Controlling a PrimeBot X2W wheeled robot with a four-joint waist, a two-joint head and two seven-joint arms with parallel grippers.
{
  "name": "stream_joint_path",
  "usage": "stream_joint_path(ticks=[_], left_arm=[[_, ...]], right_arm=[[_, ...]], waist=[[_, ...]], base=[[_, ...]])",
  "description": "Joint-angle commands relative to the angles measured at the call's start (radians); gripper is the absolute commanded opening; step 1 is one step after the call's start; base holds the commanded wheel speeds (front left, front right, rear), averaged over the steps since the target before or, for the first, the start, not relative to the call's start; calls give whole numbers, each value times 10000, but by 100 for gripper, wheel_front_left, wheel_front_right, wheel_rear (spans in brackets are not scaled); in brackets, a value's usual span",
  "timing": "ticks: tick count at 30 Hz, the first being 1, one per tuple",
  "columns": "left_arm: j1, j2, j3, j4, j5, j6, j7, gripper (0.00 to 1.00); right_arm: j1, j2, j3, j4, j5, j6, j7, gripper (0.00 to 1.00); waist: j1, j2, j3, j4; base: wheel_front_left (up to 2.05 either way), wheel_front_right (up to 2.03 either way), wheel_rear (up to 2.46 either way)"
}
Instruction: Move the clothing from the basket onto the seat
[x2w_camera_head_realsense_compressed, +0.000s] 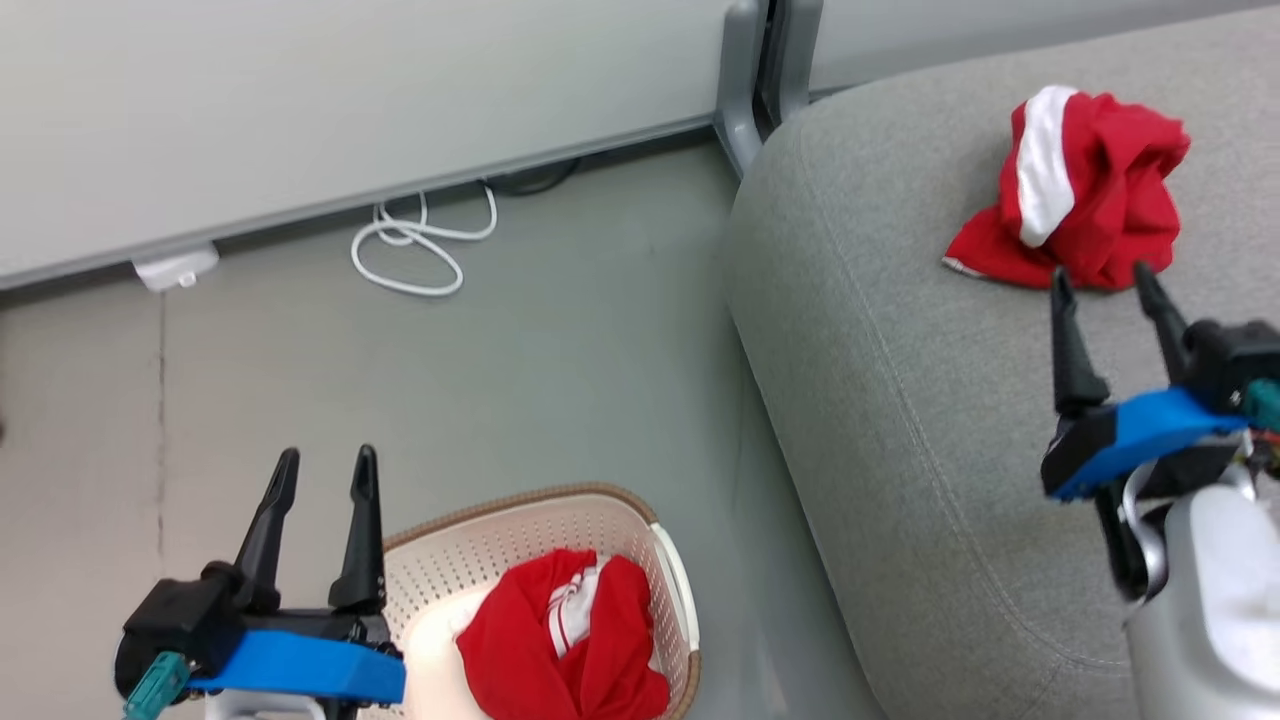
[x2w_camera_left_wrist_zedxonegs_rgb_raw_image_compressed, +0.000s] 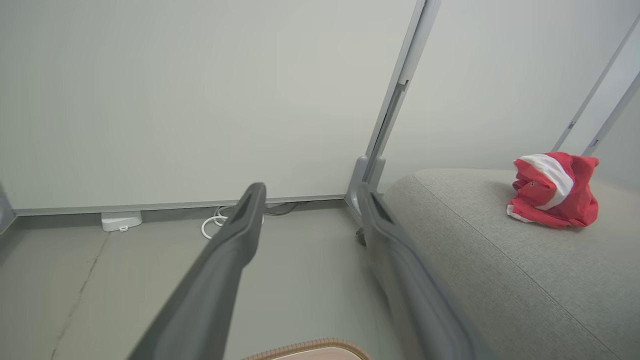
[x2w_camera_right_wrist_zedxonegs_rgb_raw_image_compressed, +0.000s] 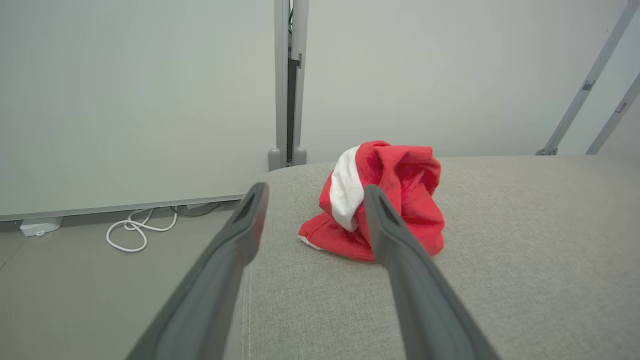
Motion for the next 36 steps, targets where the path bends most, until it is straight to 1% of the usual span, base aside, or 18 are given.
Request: stream_joint_path(ticks=[1, 8, 14, 17, 20, 25, 36], left_arm=[[111, -50, 193, 123, 24, -73, -45, 100], [604, -383, 891, 504, 160, -75, -46, 100], [914, -558, 1193, 645, 254, -78, -44, 100], [1017, -606, 1222, 733, 271, -78, -46, 100], [1131, -588, 1199, 898, 256, -79, -45, 100], [1241, -624, 1286, 933, 284, -79, -45, 100], [1421, -759, 1483, 753, 439, -78, -47, 100]], right_arm=[[539, 119, 129, -483, 148, 1, -36, 100], [2505, 540, 714, -2722, 292, 1, 258, 100], [3847, 716, 1009, -3798, 381, 1, 551, 100], [4158, 720, 1170, -3913, 404, 1, 603, 100], [4499, 716, 1470, -3874, 716, 1, 566, 100], [4727, 718, 1578, -3860, 947, 1, 447, 100], [4537, 719, 1769, -3863, 1158, 1, 383, 100]], waist=[[4, 0, -331, -79], [4, 0, -1053, 425], [4, 0, -1476, 1021], [4, 0, -1572, 1163], [4, 0, -1702, 1326], [4, 0, -1795, 1481], [4, 0, -1730, 1299]], base=[[0, 0, 0], [0, 0, 0], [0, 0, 0], [0, 0, 0], [0, 0, 0], [0, 0, 0], [0, 0, 0]])
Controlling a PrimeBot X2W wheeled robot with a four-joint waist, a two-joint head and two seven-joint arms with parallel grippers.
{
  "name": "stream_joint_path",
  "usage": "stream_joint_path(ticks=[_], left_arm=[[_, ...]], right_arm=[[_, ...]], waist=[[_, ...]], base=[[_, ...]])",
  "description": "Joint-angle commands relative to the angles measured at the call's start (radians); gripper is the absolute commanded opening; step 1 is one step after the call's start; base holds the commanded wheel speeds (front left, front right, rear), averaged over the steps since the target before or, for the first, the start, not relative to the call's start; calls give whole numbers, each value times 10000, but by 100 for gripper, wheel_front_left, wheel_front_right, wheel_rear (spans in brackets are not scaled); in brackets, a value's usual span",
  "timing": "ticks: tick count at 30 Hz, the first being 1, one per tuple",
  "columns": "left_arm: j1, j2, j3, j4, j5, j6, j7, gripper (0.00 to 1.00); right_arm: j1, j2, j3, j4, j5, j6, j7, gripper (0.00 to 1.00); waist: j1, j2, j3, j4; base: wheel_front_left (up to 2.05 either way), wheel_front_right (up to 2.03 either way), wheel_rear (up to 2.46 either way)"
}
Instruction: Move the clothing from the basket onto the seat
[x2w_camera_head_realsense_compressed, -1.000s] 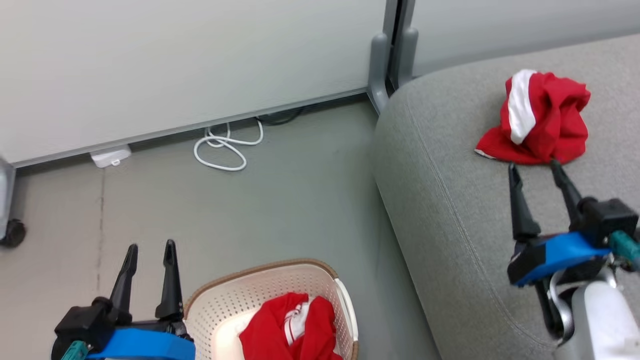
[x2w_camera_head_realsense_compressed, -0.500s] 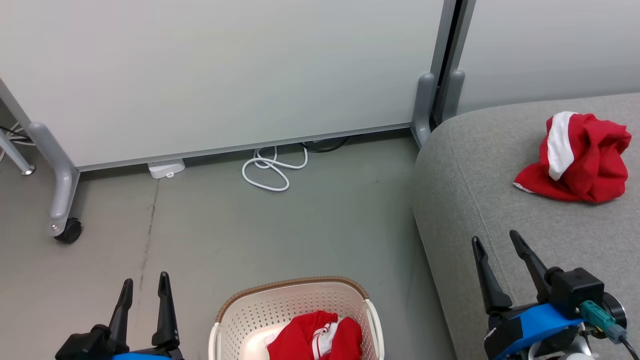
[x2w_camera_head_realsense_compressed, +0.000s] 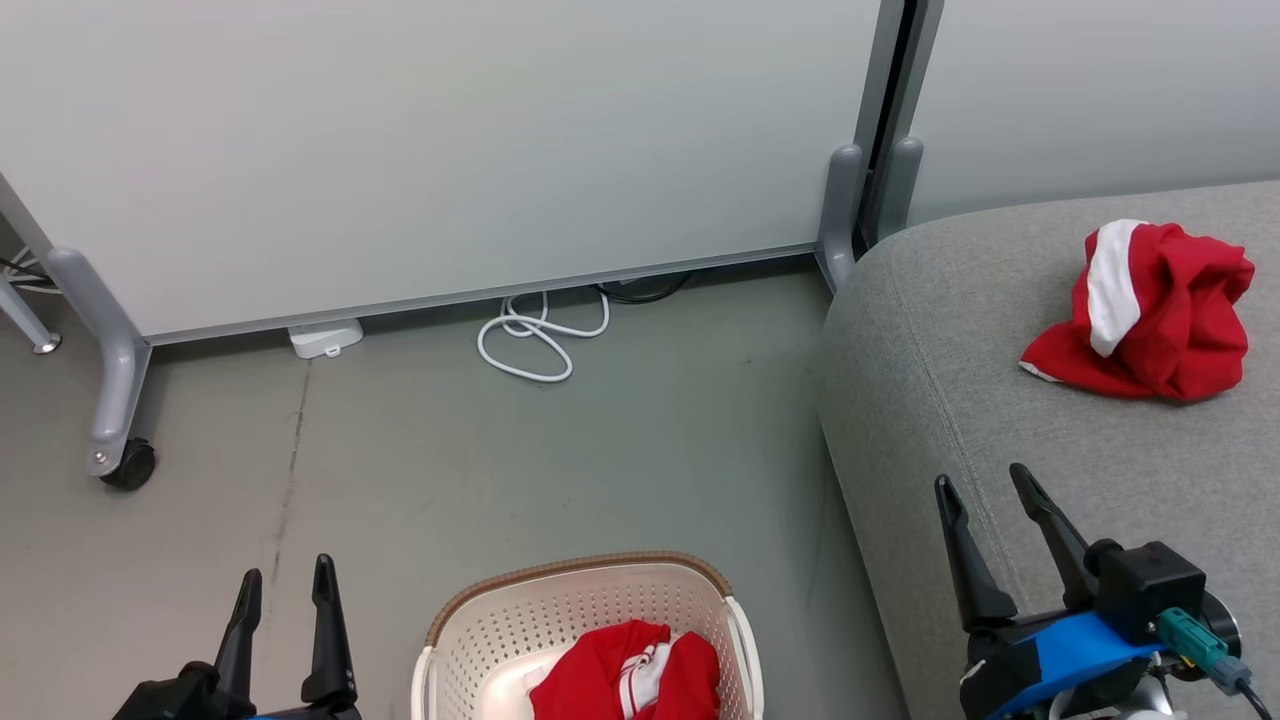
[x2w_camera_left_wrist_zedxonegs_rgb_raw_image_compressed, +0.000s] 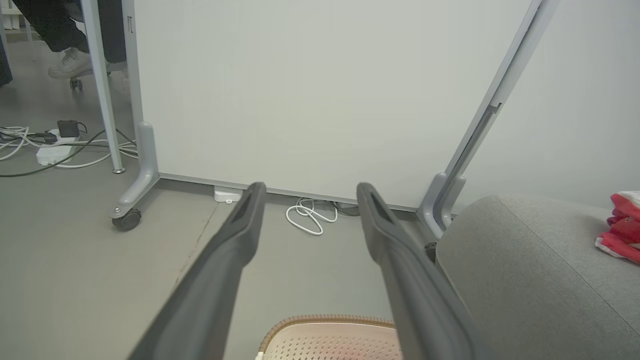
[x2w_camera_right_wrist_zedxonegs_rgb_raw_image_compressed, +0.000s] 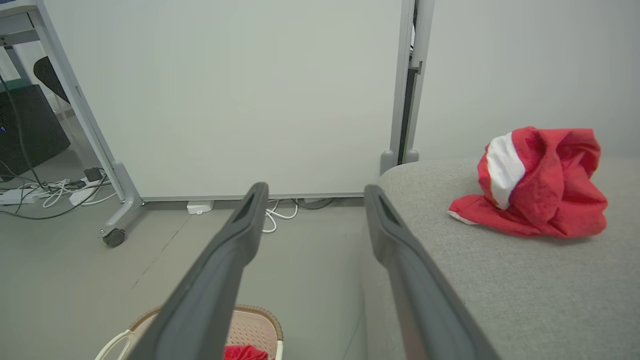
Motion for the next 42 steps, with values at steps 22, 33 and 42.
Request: stream_joint_path(ticks=[22, 33, 42], left_arm=[[-1021, 62, -532, 907, 233, -76, -36, 100], [-3500, 727, -1992, 3884, -649, -75, -37, 100], [-5469, 933, -3688, 6221, -1370, -50, 465, 100]], right_arm=[[-1111, -4, 1061, -313, -29, 1, -291, 100], [-2652, -6, 2234, -423, 192, 1, -760, 100], [-3251, -4, 2617, -440, 288, 1, -1063, 100]], waist=[[-1, 0, 2074, -870], [-1, 0, 4690, -2066], [-1, 0, 6232, -2550]], base=[[0, 0, 0], [0, 0, 0], [0, 0, 0]])
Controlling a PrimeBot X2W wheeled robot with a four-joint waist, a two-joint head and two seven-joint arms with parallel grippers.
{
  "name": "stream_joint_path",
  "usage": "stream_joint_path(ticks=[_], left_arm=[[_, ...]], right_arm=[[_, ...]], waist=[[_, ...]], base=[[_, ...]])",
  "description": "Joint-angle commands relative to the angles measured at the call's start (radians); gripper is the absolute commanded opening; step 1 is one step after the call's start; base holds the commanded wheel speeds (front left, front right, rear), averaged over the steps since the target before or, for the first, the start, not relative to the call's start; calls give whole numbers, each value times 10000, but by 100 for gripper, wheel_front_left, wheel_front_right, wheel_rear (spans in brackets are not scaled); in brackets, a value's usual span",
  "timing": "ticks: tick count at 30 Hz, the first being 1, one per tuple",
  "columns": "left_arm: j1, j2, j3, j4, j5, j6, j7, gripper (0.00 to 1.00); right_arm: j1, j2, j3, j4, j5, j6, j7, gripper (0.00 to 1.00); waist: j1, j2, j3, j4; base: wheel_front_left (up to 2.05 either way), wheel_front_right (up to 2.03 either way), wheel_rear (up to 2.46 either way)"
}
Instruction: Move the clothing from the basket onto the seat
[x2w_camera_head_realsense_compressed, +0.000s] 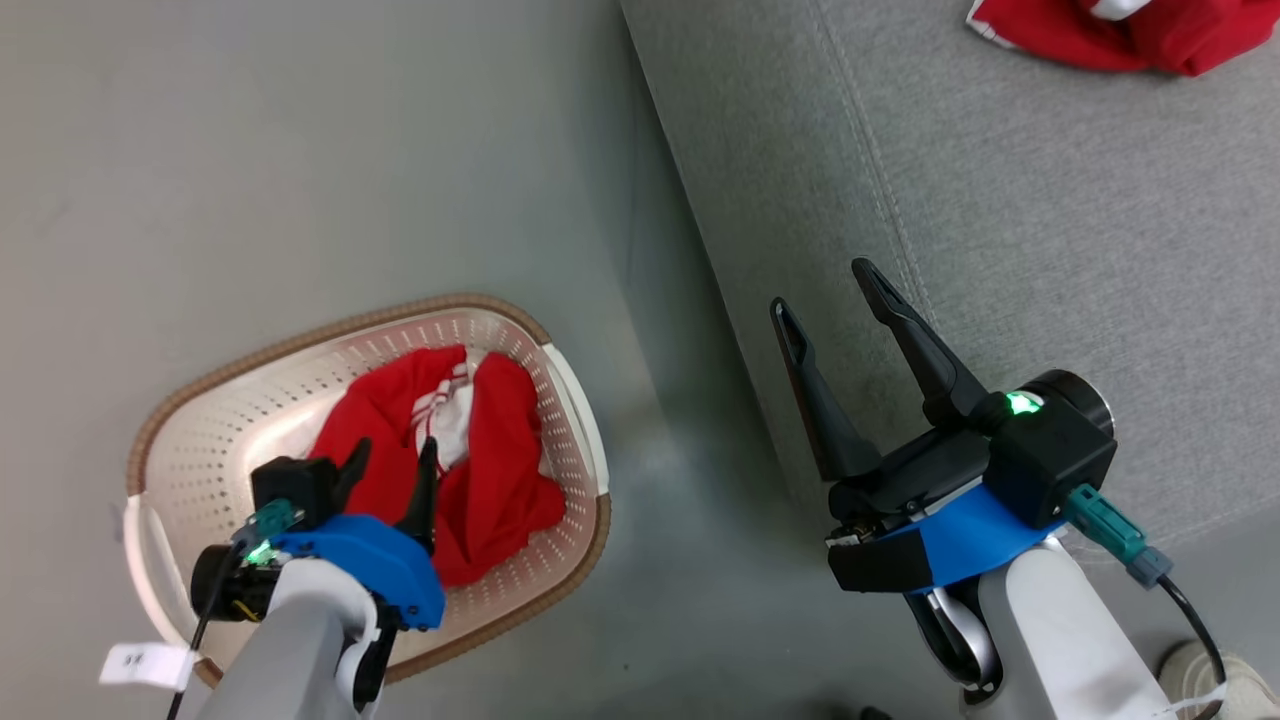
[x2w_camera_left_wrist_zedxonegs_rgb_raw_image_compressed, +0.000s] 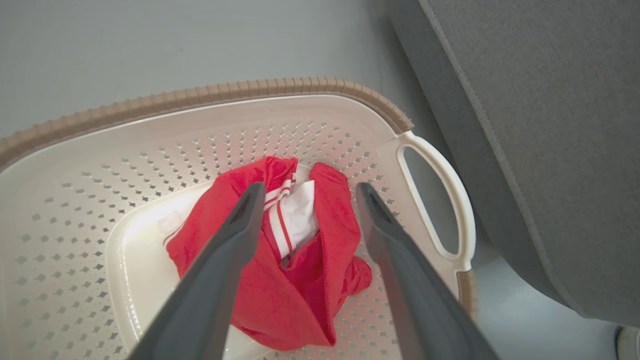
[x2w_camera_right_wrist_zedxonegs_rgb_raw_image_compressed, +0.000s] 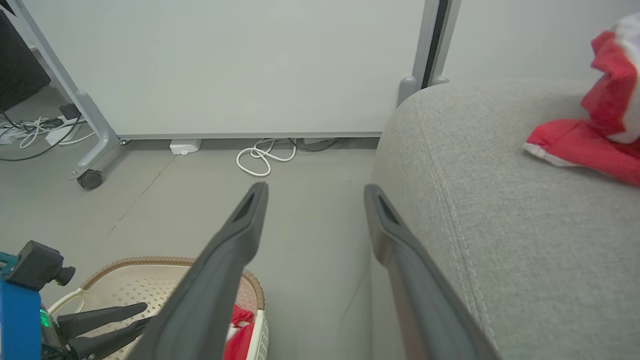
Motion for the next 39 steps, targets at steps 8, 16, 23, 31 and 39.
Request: stream_joint_path(ticks=[8, 16, 23, 31, 39], left_arm=[[-1135, 330, -2093, 739, -927, -14, 759, 100], [-1839, 581, -3372, 1046, -1746, -14, 1391, 100], [-2371, 742, -4338, 1551, -2218, -14, 1963, 100], [-2850, 605, -5026, 2568, -2265, -14, 2393, 100], [-2995, 525, -5511, 2783, -2598, -14, 2726, 0]], right_arm=[[-378, -6, 112, 11, 141, 1, -221, 100], [-580, -6, 180, -226, 177, 1, -290, 100], [-588, -6, 260, -404, 242, 1, -331, 100], [-501, -4, 201, -594, 289, 1, -370, 100], [-346, -4, 95, -648, 329, 1, -360, 100]], waist=[[-3, 0, 961, -109], [-3, 0, 1727, -234], [-3, 0, 2286, -374], [-3, 0, 2529, -421], [-3, 0, 2515, -467]], base=[[0, 0, 0], [0, 0, 0], [0, 0, 0], [0, 0, 0], [0, 0, 0]])
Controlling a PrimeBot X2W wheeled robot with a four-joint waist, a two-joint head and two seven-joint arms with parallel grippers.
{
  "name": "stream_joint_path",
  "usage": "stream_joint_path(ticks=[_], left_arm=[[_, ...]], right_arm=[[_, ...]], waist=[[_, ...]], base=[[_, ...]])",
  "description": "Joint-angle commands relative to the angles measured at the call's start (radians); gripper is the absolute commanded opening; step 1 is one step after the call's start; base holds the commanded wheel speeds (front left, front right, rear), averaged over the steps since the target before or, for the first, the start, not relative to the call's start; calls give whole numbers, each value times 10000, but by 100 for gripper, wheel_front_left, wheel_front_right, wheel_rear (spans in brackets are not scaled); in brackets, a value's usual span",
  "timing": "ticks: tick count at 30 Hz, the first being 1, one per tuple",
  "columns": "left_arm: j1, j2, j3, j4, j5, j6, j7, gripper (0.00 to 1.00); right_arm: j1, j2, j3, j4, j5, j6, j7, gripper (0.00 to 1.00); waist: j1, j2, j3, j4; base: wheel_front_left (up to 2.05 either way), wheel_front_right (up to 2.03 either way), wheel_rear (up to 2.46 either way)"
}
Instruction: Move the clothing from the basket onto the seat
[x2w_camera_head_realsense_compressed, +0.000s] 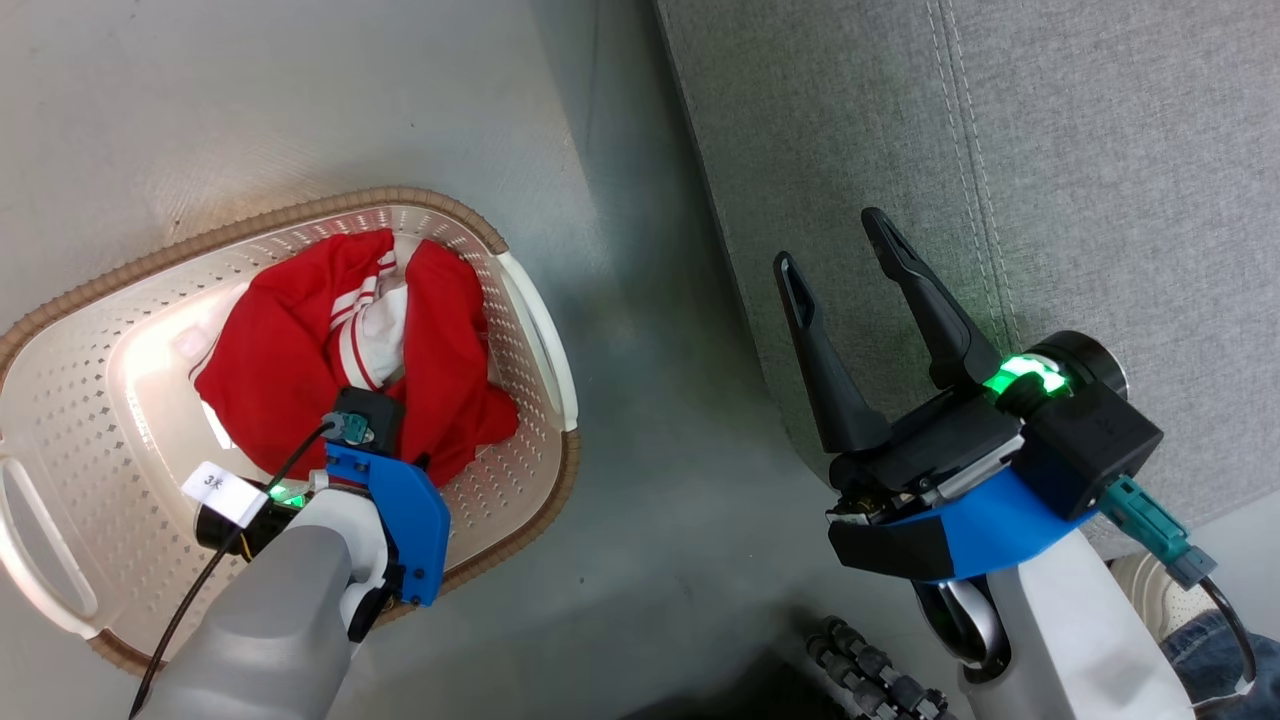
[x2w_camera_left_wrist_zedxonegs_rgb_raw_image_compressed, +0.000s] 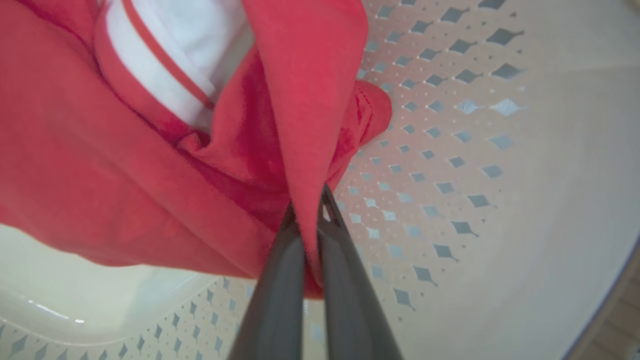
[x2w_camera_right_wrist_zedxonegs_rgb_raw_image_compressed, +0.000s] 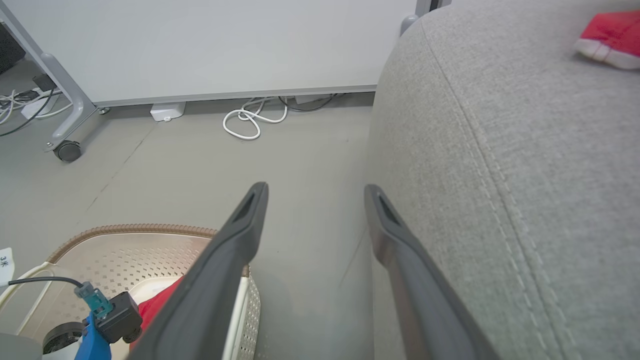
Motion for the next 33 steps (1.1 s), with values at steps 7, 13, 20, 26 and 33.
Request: stream_joint_path(ticks=[7, 13, 20, 26, 33], left_arm=[[-203, 242, -330, -142, -450, -13, -76, 0], [-312, 327, -547, -44, -765, -13, -274, 0], [-352, 249, -609, -94, -1210, -13, -720, 0], [-263, 151, -750, -351, -1574, -13, -1419, 0], [156, -66, -1068, -778, -1940, -13, -2240, 0]], right_arm=[[-90, -2, 63, 17, 119, 1, -44, 100], [-203, -2, 114, 76, 128, 1, -74, 100], [-350, -2, 177, 302, 192, 1, -138, 100], [-450, -2, 161, 731, 182, 1, -158, 100], [-142, -6, -42, 1515, 24, 1, -67, 100]], waist=[[-1, 1, -34, -34], [-1, 1, -49, -34], [-1, 1, -349, 80], [-1, 1, -1256, 476], [-1, 1, -2983, 1173]], base=[[0, 0, 0], [0, 0, 0], [0, 0, 0], [0, 0, 0], [0, 0, 0]])
